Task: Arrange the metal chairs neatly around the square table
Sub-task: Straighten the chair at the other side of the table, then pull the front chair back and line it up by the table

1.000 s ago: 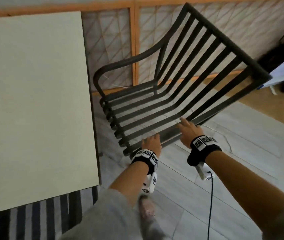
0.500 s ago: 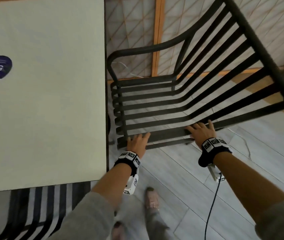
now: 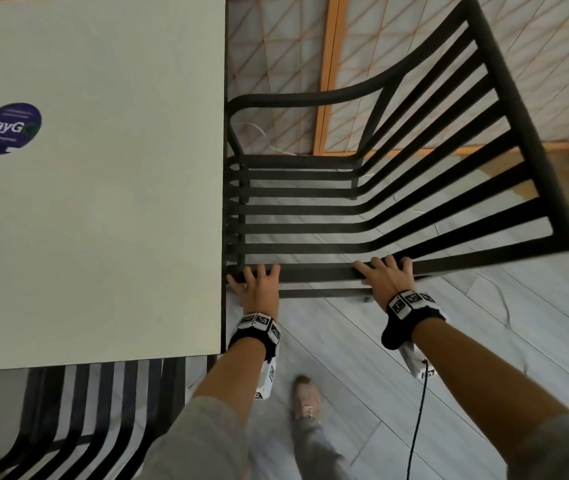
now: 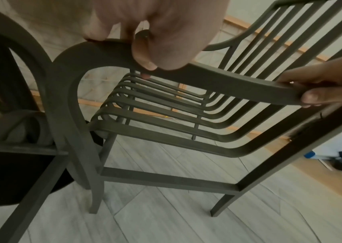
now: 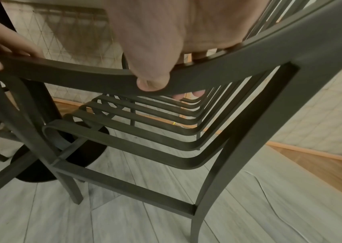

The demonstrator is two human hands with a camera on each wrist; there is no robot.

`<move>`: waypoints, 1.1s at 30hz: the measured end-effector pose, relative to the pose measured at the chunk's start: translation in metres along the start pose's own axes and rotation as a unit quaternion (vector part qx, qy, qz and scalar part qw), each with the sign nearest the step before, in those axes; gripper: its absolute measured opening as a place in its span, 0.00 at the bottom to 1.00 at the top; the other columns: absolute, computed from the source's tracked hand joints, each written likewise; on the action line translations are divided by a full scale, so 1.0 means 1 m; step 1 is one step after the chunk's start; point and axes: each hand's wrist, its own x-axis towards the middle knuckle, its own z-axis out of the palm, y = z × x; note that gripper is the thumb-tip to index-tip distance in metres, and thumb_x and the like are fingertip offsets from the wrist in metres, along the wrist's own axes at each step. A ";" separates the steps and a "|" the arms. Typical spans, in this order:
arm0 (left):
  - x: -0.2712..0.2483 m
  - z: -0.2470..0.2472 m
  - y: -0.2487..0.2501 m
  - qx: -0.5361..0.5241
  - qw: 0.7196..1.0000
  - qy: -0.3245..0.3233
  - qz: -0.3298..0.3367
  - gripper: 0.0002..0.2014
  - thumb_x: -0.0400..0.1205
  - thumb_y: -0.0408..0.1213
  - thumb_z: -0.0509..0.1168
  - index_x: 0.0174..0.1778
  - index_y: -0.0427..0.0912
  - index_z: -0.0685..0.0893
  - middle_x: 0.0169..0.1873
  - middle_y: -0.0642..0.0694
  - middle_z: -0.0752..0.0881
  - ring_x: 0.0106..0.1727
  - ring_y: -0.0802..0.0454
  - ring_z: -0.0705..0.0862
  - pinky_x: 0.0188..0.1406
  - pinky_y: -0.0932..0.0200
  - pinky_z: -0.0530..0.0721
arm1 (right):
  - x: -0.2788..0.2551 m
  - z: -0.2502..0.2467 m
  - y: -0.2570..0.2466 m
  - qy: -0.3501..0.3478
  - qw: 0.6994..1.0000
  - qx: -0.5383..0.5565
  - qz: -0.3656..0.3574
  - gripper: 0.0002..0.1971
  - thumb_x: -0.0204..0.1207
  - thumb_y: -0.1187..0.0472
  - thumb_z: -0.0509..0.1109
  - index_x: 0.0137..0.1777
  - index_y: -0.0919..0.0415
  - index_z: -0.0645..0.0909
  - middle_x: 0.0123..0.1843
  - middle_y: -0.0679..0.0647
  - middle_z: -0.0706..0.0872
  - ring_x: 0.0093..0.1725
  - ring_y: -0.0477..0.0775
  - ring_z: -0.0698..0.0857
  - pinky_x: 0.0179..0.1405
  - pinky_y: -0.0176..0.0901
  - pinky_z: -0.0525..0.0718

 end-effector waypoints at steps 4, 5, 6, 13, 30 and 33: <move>0.028 -0.010 0.006 -0.008 1.000 0.007 -0.024 0.27 0.79 0.20 0.61 0.72 0.47 0.73 0.71 0.37 0.75 0.79 0.31 0.62 0.73 0.17 0.57 | 0.027 -0.011 -0.003 0.015 1.000 -0.002 0.003 0.19 0.82 0.54 0.60 0.71 0.43 0.65 0.64 0.55 0.81 0.66 0.64 0.75 0.66 0.68 0.67; 0.033 -0.012 0.007 -0.013 0.999 0.007 -0.031 0.26 0.80 0.19 0.59 0.72 0.46 0.73 0.71 0.37 0.75 0.79 0.32 0.61 0.73 0.17 0.58 | 0.032 -0.012 -0.004 0.017 1.000 -0.001 0.004 0.18 0.82 0.54 0.60 0.71 0.43 0.65 0.64 0.55 0.81 0.66 0.64 0.75 0.66 0.68 0.66; 0.037 -0.013 0.007 -0.019 0.999 0.011 -0.036 0.26 0.80 0.19 0.59 0.71 0.46 0.74 0.71 0.37 0.76 0.79 0.32 0.61 0.73 0.17 0.59 | 0.035 -0.013 -0.004 0.022 1.000 0.000 0.006 0.18 0.82 0.54 0.60 0.71 0.43 0.66 0.64 0.55 0.81 0.66 0.65 0.75 0.67 0.69 0.66; 0.010 -0.003 0.011 -0.027 0.999 -0.002 -0.034 0.26 0.82 0.20 0.58 0.74 0.47 0.73 0.73 0.36 0.72 0.80 0.29 0.60 0.71 0.15 0.58 | 0.016 -0.003 0.001 0.024 1.000 0.000 0.004 0.19 0.80 0.55 0.63 0.70 0.44 0.66 0.62 0.55 0.82 0.65 0.65 0.76 0.71 0.69 0.64; -0.197 -0.100 -0.037 0.120 0.896 -0.375 0.205 0.18 0.83 0.40 0.60 0.67 0.38 0.78 0.65 0.36 0.83 0.70 0.36 0.77 0.80 0.27 0.45 | -0.111 -0.003 -0.090 0.031 0.958 0.282 0.041 0.30 0.79 0.52 0.66 0.79 0.46 0.59 0.82 0.58 0.62 0.76 0.64 0.71 0.74 0.63 0.74; -0.259 -0.166 -0.096 0.072 0.863 -0.391 0.312 0.21 0.85 0.49 0.55 0.67 0.39 0.78 0.65 0.34 0.82 0.67 0.36 0.79 0.76 0.34 0.64 | -0.166 0.002 -0.125 0.027 0.958 0.281 0.057 0.28 0.79 0.54 0.67 0.77 0.55 0.65 0.79 0.61 0.68 0.72 0.64 0.75 0.72 0.55 0.76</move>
